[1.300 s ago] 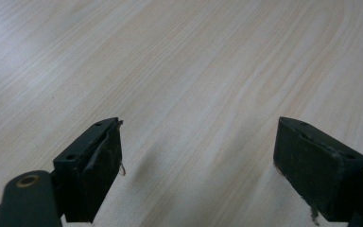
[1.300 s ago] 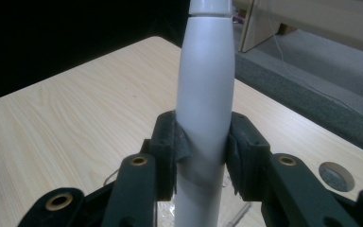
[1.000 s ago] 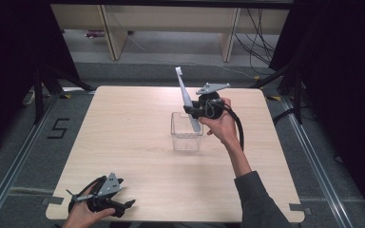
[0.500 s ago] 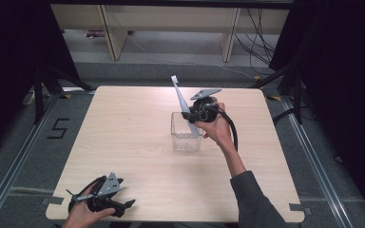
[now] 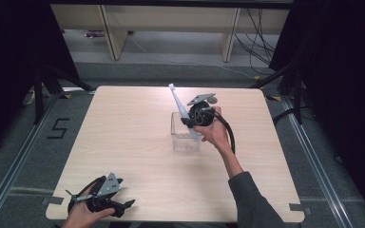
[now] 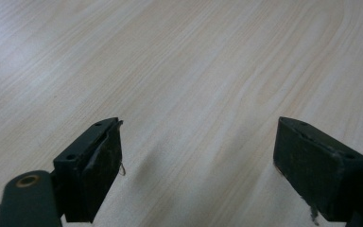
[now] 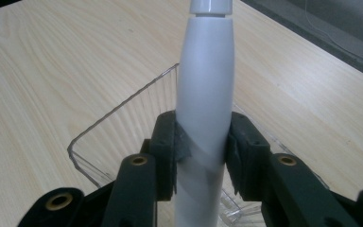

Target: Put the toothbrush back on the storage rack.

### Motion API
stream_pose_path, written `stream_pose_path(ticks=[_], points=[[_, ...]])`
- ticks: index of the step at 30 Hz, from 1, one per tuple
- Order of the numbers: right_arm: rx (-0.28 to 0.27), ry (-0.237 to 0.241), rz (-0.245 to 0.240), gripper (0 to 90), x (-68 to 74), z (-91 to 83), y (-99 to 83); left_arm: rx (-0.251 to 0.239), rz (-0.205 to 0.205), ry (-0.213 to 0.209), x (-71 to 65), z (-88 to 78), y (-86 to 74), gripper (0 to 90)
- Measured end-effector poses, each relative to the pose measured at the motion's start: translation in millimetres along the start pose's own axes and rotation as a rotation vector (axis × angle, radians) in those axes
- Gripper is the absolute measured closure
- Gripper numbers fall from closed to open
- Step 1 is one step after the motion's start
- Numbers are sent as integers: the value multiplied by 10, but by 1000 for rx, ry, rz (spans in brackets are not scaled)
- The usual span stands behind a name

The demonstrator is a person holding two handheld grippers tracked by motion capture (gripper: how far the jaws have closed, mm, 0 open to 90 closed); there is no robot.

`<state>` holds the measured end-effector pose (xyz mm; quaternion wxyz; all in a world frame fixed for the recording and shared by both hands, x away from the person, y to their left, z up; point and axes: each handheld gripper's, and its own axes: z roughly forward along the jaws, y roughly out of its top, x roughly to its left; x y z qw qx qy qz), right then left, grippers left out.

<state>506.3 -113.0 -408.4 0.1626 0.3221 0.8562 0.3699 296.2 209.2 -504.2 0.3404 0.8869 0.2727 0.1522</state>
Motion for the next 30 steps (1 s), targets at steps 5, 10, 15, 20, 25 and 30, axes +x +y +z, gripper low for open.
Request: stream_pose_path(ticks=[5, 10, 15, 20, 25, 30], points=[[28, 12, -2, 669, 13, 68, -8, -7, -22, -2, -10, 3, -7, 158], [79, 11, 21, 669, 45, 108, -29, -1, 0, 5, 2, -2, 0, 158], [93, 6, 11, 669, 39, 151, -55, -18, -21, 1, -14, 4, -9, 158], [115, 17, -2, 668, 38, 174, -64, 1, -11, 9, 1, 0, -3, 158], [125, 1, -1, 668, 43, 225, -81, -9, -5, -2, -7, -5, -1, 158], [157, 9, -15, 667, 38, 219, -70, 2, 3, 2, 2, -3, -2, 158]])
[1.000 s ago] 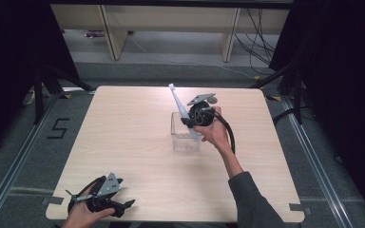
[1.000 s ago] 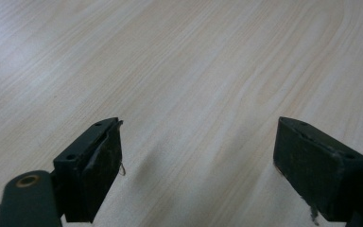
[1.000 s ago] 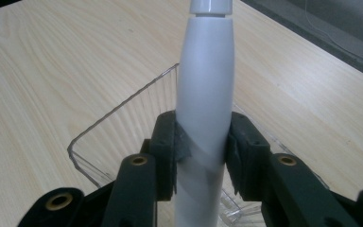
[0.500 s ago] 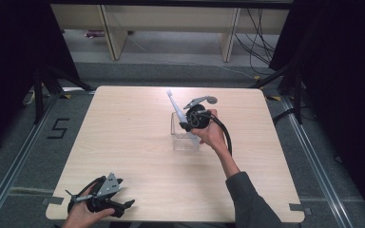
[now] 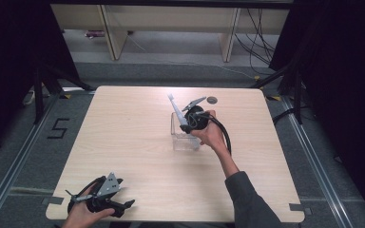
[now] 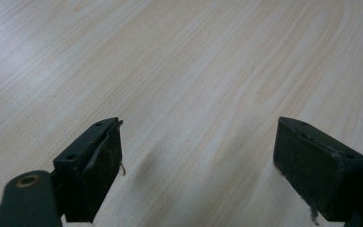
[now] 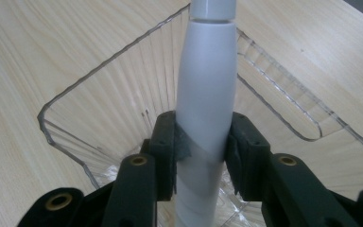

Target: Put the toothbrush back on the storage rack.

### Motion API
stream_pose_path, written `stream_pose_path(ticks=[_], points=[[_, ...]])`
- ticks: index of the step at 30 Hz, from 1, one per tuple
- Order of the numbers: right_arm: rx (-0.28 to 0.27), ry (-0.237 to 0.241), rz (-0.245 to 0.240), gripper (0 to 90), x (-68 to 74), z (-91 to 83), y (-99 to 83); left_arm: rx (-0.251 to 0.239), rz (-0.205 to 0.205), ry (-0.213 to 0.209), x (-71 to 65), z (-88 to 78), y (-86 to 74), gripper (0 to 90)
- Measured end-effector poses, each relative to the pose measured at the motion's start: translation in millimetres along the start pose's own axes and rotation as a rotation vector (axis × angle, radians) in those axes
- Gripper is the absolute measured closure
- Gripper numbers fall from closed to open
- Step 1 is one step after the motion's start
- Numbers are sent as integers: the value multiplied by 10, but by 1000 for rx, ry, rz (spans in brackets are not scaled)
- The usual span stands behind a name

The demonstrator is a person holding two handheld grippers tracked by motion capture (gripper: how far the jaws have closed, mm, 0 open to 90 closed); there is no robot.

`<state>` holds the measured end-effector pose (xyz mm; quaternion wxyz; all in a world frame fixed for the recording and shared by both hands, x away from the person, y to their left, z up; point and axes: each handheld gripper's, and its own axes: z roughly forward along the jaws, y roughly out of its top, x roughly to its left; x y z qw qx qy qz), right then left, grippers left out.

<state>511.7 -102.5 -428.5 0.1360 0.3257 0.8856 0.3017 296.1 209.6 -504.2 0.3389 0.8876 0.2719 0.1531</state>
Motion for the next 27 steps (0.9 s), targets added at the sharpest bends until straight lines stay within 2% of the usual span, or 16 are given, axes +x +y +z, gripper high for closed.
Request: stream_pose_path(ticks=[2, 4, 5, 7, 10, 13, 15, 17, 20, 22, 24, 25, 26, 27], points=[[-1, 0, -25, 667, -15, 6, 5, -2, -3, 0, -4, 0, 0, 158], [2, 7, -25, 667, -23, 10, 9, -13, -10, -5, -11, 1, 0, 158], [2, 7, -26, 667, -17, 14, 10, -3, -4, 0, -4, -1, 1, 158], [-1, 16, -60, 666, -44, 22, 22, -7, -9, -4, -12, 1, 0, 158], [22, 14, -19, 665, -32, 15, 28, -5, -6, -4, -10, 1, -1, 158], [11, 12, -28, 664, -41, 24, 23, -11, -12, -7, -16, -1, -3, 158], [2, 19, -56, 663, -58, 26, 18, -5, -6, -4, -10, -1, -2, 158], [18, 30, -27, 662, -54, 18, 9, -13, -8, -2, -17, 4, -3, 158], [6, 26, -31, 663, -60, 16, 1, -14, -9, -4, -16, 2, -4, 158], [11, 35, -15, 662, -47, 20, -4, -5, -6, -6, -13, 0, -4, 157], [-13, 24, -54, 660, -81, 30, -5, -11, -8, -3, -24, 5, -6, 157], [-4, 25, -49, 658, -90, 22, -7, -14, -10, -4, -28, 6, -5, 157], [2, 26, -53, 653, -89, 31, -13, -16, 17, 6, -8, 0, 4, 157], [12, 22, -37, 646, -81, 27, -22, -16, 11, 1, -9, -1, 3, 157]])
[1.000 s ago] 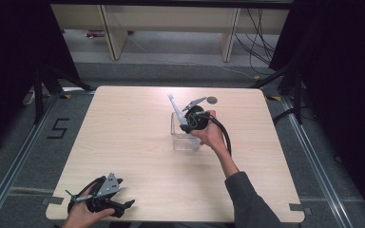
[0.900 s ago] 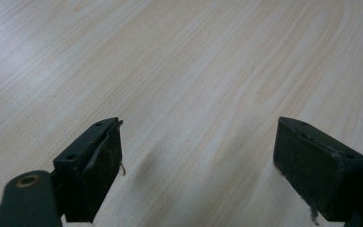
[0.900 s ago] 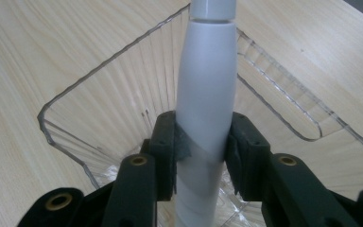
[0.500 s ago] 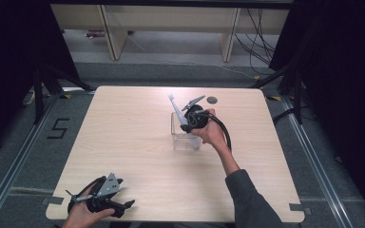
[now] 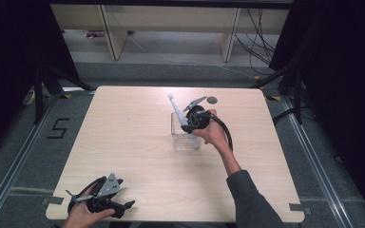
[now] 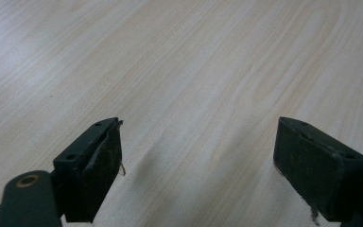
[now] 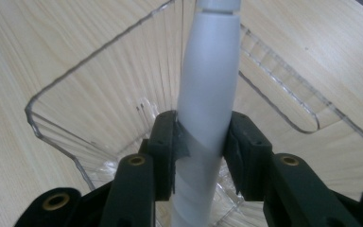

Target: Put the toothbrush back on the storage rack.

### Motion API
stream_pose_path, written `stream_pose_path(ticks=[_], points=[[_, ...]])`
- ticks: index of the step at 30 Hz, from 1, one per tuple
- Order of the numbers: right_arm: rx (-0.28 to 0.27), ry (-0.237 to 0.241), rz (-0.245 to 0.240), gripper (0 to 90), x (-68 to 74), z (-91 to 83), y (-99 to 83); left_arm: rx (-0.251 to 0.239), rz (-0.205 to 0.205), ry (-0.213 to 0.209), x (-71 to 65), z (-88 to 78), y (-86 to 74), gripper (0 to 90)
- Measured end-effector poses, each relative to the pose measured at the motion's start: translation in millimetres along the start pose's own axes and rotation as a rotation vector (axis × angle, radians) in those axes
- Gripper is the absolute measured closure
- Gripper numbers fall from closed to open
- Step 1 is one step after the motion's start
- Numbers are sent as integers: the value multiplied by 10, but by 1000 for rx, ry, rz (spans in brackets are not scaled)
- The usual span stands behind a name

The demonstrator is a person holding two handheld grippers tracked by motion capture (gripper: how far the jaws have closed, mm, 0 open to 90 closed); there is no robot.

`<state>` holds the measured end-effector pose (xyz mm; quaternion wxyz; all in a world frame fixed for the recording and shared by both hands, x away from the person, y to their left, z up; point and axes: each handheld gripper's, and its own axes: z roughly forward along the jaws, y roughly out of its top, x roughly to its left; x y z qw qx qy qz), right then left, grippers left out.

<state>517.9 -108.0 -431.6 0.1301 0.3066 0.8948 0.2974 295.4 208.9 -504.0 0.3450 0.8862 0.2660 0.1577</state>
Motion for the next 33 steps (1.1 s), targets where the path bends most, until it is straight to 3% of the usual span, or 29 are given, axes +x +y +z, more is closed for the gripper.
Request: stream_pose_path(ticks=[1, 3, 6, 9, 12, 14, 15, 17, 18, 20, 27, 30, 33], points=[[1, 14, 20, 655, 5, 8, -8, -2, -10, -1, -7, 1, -4, 157], [-16, 11, -5, 671, -8, 11, -23, 1, -4, -3, -1, 1, -2, 157], [7, 25, 35, 677, 18, -2, -29, -4, -18, -6, -19, 7, -4, 157], [-17, 18, 4, 657, -1, -6, -36, -1, -14, -8, -11, 7, -7, 157], [-27, 21, 25, 605, 11, -53, -32, 0, -14, -12, -8, 4, -5, 157], [-63, 18, 19, 568, 9, -86, -30, -3, 7, 12, 2, 1, 0, 157], [-64, 17, 35, 536, 20, -126, -26, -1, -7, -1, -9, 3, -4, 157], [-73, 7, 97, 492, 40, -197, -25, 0, 1, 0, -2, 1, -1, 157], [-89, -8, 101, 474, 33, -221, -30, 3, 6, 11, 3, -3, 1, 157], [-144, 15, 79, 438, 8, -265, -38, -1, 1, 3, -2, 1, -1, 157], [-192, 14, 138, 383, 12, -421, -120, -3, -12, 0, -14, 7, -5, 157], [-209, 13, 116, 370, 6, -452, -160, 3, -9, 1, -11, 8, -6, 157], [-208, 23, 139, 361, 34, -469, -191, 6, -6, 1, -12, 10, -7, 157]])
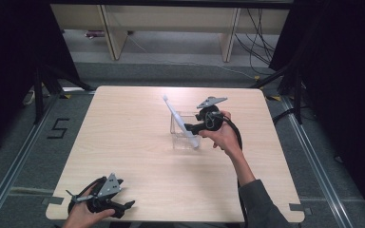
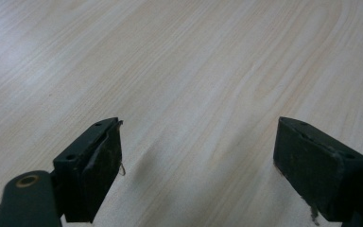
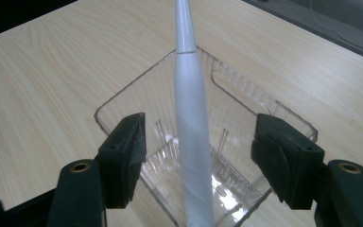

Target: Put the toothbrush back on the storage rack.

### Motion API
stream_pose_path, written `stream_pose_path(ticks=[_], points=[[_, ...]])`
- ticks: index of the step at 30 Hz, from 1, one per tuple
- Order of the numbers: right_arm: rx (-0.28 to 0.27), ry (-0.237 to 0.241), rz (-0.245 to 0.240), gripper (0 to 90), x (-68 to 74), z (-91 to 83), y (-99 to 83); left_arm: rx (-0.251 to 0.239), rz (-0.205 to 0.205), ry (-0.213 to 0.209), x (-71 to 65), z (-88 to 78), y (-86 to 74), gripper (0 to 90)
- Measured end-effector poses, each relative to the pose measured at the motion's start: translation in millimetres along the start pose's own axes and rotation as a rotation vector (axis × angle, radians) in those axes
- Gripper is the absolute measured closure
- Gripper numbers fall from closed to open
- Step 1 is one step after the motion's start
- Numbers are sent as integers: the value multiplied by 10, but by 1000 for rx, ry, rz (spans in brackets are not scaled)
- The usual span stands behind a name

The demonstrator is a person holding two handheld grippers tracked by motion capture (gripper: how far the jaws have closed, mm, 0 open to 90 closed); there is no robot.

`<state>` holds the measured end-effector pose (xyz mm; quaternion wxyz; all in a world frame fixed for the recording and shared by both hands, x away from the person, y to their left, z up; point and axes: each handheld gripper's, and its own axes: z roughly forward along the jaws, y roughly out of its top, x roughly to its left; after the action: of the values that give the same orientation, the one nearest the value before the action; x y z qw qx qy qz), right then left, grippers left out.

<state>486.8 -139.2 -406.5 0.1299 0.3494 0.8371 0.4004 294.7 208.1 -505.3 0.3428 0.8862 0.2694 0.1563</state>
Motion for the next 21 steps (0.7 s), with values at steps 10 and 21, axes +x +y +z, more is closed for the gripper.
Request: stream_pose_path(ticks=[10, 21], points=[[-11, 5, -18, 356, 21, -93, -27, 0, -4, -4, 3, 4, -5, 157], [-25, 6, -10, 353, 7, -159, -62, -14, -11, -4, -9, 4, -3, 157]])
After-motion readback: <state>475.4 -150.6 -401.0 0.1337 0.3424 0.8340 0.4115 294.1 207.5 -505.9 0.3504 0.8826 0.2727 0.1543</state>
